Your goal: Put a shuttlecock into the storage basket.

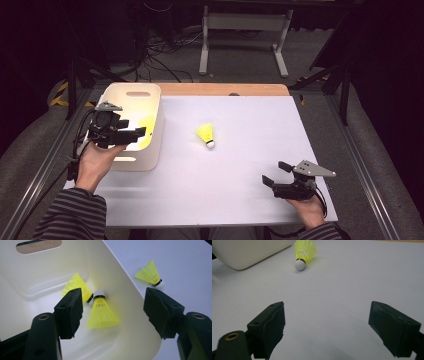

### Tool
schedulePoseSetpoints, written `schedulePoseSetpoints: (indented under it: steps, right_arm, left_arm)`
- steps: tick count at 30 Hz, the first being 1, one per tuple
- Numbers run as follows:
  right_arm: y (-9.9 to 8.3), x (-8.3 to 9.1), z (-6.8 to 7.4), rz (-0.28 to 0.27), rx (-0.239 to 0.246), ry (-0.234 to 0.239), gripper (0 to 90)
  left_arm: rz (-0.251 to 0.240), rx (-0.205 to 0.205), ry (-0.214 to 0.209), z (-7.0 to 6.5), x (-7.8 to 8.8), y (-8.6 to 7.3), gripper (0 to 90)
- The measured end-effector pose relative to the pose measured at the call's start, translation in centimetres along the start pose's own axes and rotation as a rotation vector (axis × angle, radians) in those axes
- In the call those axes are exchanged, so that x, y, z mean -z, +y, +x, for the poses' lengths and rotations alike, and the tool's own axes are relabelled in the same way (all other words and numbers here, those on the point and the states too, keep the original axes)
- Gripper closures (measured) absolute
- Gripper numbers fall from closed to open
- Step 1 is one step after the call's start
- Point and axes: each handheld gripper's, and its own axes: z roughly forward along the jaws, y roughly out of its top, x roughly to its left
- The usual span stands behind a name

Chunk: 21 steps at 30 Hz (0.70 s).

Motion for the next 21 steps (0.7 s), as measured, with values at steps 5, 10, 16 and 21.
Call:
schedulePoseSetpoints:
  steps: [5,10,16,21]
  right_arm:
    - [0.0,0.0,0.0,0.001,0.0,0.0,14.3]
    - [0.0,0.0,0.0,0.0,-0.001,-0.002,14.3]
    - [0.0,0.0,0.0,-0.002,-0.001,-0.001,14.3]
    - [0.0,0.0,0.0,-0.003,-0.001,-0.001,14.3]
  left_arm:
    - [0.0,-0.007,-0.011,-0.5,0.2,-0.1,32.8]
    - [-0.005,-0.018,-0.019,-1.0,0.1,0.0,32.8]
    - [-0.011,-0.037,-0.035,-1.9,0.1,0.0,32.9]
    - [-0.016,-0.049,-0.053,-2.7,-0.1,0.1,32.9]
